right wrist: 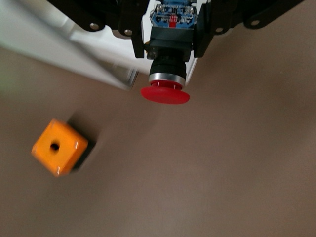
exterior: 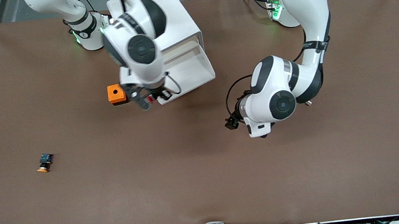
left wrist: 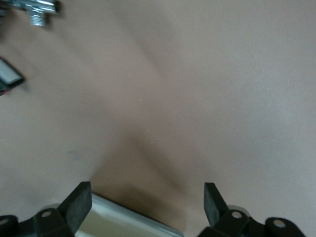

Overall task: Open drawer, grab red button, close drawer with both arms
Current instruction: 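Lift the red button out with the right gripper while the left gripper pushes the drawer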

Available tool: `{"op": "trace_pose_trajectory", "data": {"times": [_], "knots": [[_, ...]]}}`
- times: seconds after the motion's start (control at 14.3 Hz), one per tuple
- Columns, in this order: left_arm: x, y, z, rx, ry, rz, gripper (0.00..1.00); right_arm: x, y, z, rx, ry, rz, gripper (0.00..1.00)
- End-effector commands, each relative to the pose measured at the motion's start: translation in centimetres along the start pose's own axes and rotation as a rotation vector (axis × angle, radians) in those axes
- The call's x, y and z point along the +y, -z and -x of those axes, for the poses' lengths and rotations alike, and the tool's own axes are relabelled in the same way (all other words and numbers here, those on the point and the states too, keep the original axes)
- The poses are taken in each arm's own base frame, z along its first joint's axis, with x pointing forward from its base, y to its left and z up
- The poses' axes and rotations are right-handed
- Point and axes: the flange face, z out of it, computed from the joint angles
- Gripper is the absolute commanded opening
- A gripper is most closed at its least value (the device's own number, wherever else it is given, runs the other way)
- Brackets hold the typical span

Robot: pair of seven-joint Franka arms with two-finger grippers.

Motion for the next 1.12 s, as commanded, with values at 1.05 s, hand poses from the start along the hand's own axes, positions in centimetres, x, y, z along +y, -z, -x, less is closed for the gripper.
{"op": "trace_pose_trajectory", "data": {"times": [1.05], "knots": [[-5.8, -14.4, 22.5, -0.02, -0.239, -0.134, 1.0, 19.2, -15.5, -36.6, 0.166, 0.687, -0.145, 0.0]]}}
